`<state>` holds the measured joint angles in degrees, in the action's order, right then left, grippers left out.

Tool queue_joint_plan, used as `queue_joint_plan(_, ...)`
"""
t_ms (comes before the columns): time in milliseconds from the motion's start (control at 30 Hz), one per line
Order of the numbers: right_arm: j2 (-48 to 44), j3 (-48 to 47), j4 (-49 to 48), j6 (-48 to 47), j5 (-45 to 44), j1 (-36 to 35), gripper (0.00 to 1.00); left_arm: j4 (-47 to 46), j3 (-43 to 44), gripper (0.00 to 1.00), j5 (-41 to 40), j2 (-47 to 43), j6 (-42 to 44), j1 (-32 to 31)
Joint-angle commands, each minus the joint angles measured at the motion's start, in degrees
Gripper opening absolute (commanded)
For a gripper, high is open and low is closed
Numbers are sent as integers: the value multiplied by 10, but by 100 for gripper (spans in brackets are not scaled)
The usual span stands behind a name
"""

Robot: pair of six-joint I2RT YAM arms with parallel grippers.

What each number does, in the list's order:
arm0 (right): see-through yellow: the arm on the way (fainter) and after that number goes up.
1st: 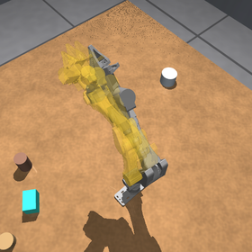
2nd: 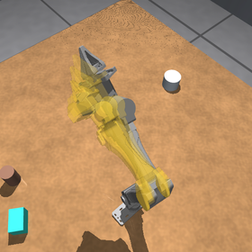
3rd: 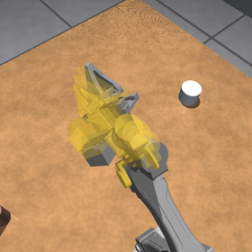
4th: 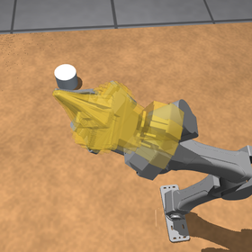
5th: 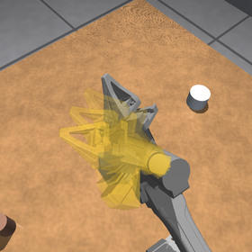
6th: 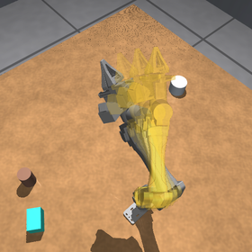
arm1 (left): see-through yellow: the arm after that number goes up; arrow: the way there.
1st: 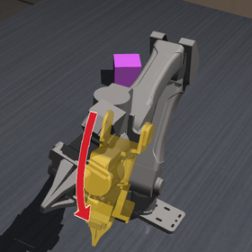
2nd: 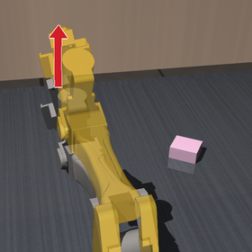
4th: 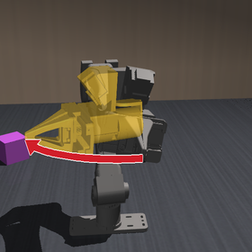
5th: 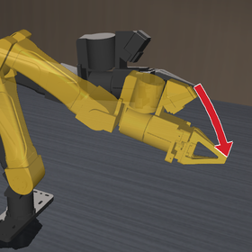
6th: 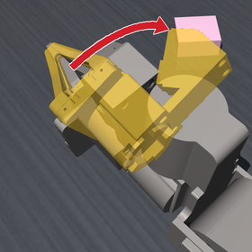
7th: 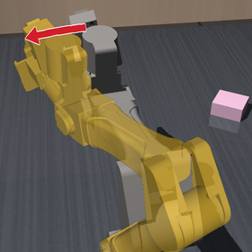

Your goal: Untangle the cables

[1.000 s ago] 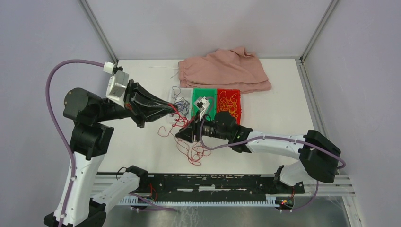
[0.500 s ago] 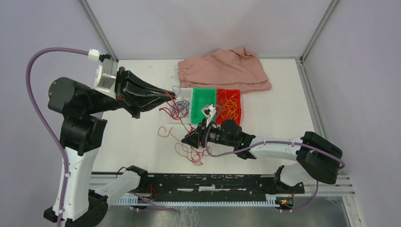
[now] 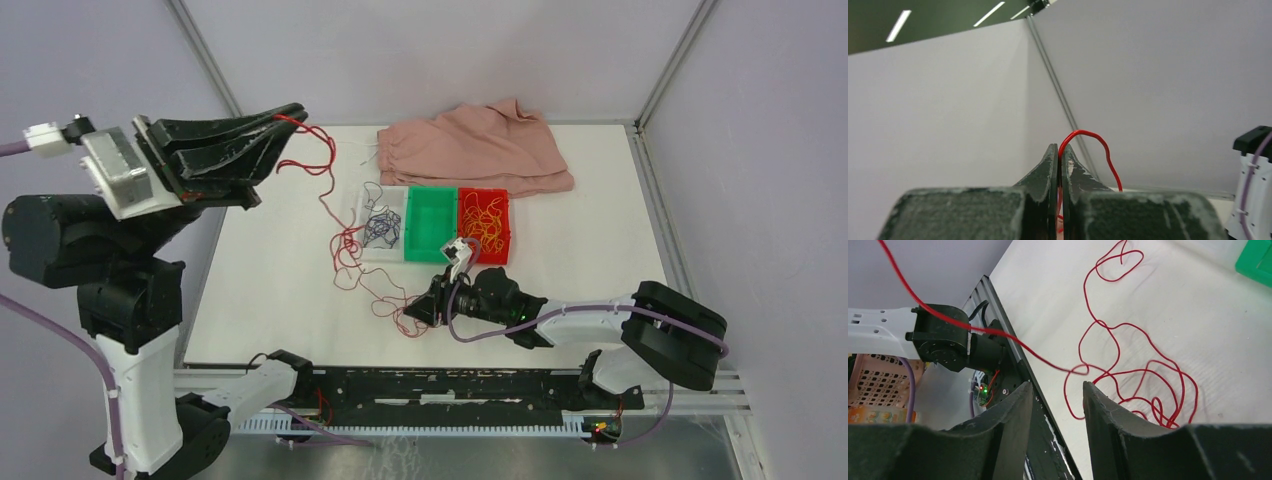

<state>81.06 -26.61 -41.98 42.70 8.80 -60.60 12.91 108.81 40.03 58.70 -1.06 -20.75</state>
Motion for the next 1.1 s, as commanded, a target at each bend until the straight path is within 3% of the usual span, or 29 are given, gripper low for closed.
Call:
queue_joint_plan(0,-9,4,-29,5,-8,2,48,-35,36,3,-71,19,61,-2)
queue_joint_plan(267,-36,14,20,-15,-23,2,30,-44,47,3,-82,24,76,-2)
queue_joint_plan(300,-37,16,18,-14,-19,2,33,-43,51,3,-82,26,76,-1)
queue_joint_plan(433,-90,-9,66,-55,-4,1,60,-31,40,3,-53,22,72,-2)
queue_joint_plan(667,-237,-151,286,-218,-9,2,81,1,14,3,32,13,67,-1)
queue_joint_plan(833,-201,-293,370,-267,36,4,84,-1,3,3,69,14,34,-2)
queue_joint_plan(1067,-85,-416,341,-224,95,5,79,-2,-10,3,81,9,21,-2)
